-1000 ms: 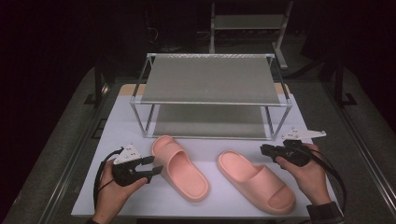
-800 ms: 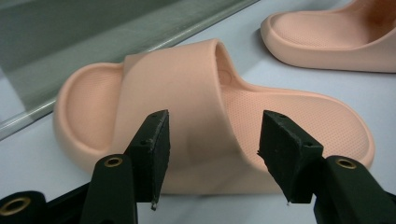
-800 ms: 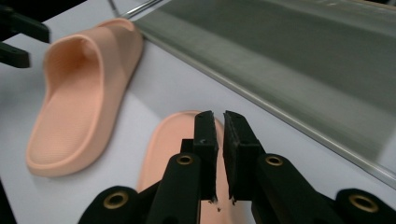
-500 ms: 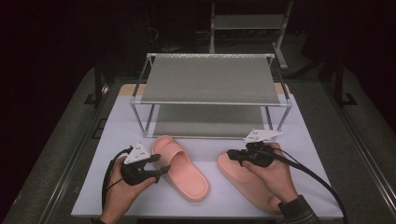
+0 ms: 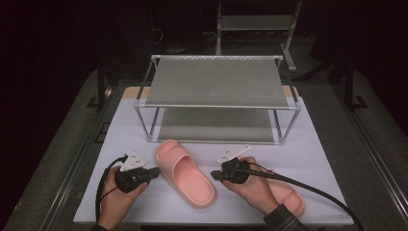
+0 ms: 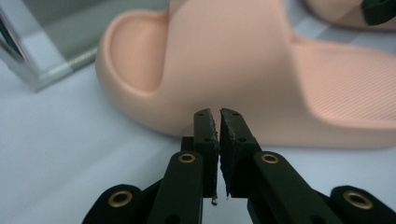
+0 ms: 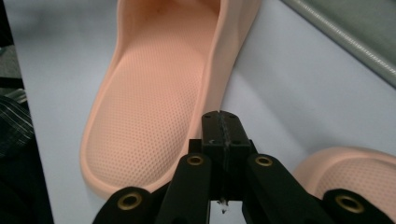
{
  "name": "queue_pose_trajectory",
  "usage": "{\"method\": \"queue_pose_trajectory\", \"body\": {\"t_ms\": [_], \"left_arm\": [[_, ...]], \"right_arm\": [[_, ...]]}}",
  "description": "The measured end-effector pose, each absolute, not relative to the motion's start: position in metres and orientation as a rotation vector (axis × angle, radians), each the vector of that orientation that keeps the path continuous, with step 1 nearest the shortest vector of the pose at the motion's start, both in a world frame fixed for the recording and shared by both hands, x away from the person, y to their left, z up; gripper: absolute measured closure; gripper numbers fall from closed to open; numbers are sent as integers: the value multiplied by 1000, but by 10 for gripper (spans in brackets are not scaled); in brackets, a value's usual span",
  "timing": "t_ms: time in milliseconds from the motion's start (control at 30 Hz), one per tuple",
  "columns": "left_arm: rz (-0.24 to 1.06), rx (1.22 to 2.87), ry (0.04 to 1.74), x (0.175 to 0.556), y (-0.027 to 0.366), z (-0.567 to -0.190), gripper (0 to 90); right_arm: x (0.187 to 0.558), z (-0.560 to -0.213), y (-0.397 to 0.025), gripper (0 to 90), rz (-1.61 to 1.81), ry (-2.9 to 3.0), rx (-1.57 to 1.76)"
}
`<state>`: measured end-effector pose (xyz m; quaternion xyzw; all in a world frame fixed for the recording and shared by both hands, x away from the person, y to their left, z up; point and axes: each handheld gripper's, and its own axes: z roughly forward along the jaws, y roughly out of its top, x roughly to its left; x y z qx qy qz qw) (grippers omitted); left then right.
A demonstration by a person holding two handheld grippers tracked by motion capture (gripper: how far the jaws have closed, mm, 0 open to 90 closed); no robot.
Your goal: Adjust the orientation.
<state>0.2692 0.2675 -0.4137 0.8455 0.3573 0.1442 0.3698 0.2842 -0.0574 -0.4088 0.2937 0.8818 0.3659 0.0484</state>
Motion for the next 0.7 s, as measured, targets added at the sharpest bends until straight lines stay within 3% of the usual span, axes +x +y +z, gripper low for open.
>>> {"method": "queue_pose_trajectory", "body": {"t_ms": [700], "left_arm": [[290,2174,885,294,249,-426,853]], "right_arm": [[266,-423,-38,900,1120,2855,742]]}}
